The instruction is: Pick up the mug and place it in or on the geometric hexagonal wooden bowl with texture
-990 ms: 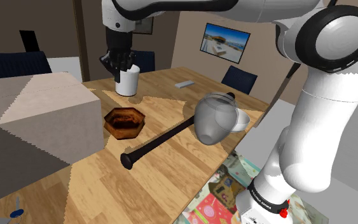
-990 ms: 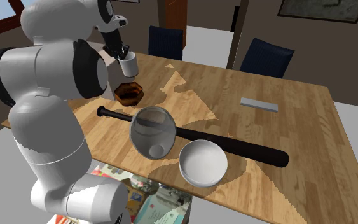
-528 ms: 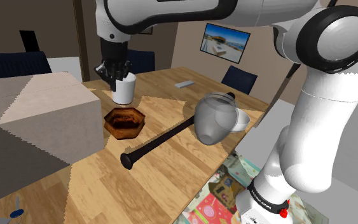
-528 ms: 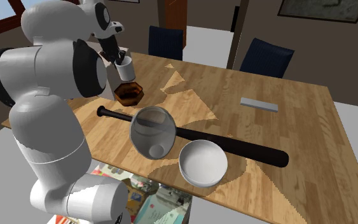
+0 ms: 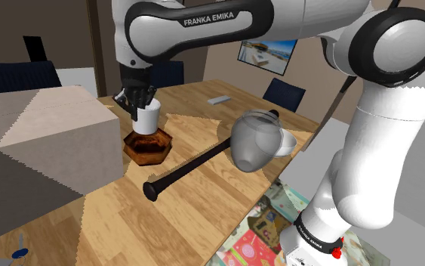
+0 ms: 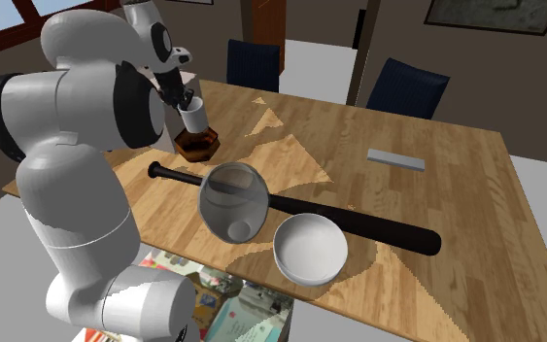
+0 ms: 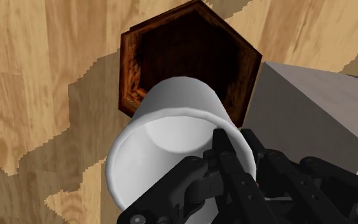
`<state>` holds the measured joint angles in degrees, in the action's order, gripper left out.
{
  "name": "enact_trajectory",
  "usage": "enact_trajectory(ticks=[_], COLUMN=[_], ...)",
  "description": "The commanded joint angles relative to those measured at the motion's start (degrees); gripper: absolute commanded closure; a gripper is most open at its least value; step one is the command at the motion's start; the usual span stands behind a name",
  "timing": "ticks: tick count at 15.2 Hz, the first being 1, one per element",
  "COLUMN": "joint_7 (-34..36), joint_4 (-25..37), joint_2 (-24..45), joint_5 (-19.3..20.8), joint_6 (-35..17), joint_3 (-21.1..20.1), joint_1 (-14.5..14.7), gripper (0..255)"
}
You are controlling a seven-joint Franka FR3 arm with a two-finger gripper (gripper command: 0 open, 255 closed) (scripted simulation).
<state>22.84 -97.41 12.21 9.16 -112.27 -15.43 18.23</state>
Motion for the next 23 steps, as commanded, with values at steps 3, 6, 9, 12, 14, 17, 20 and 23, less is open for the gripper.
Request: enact_trajectory(ticks=[3, 6, 9, 12, 14, 17, 20, 23], joint_7=[0.4, 0.4, 0.4, 0.4, 0.4, 0.4, -0.1, -0.2], joint_4=[-2.9, -2.9, -2.9, -2.9, -2.9, -2.9, 0.9, 2.0], joint_2=[0.6, 0.6, 0.6, 0.6, 0.7, 0.6, -0.8, -1.1], joint_5=[0.4, 0.4, 0.4, 0.4, 0.4, 0.4, -0.3, -0.4], joint_6=[-3.6, -3.6, -3.6, -3.6, -3.6, -3.6, 1.6, 3.1], joint_3=[0.1, 0.1, 0.1, 0.1, 0.1, 0.2, -0.2, -0.2], joint_1=[-0.1, -0.1, -0.1, -0.1, -0.1, -0.1, 0.1, 0.2], gripper=[255, 255, 255, 0, 0, 0, 0, 0])
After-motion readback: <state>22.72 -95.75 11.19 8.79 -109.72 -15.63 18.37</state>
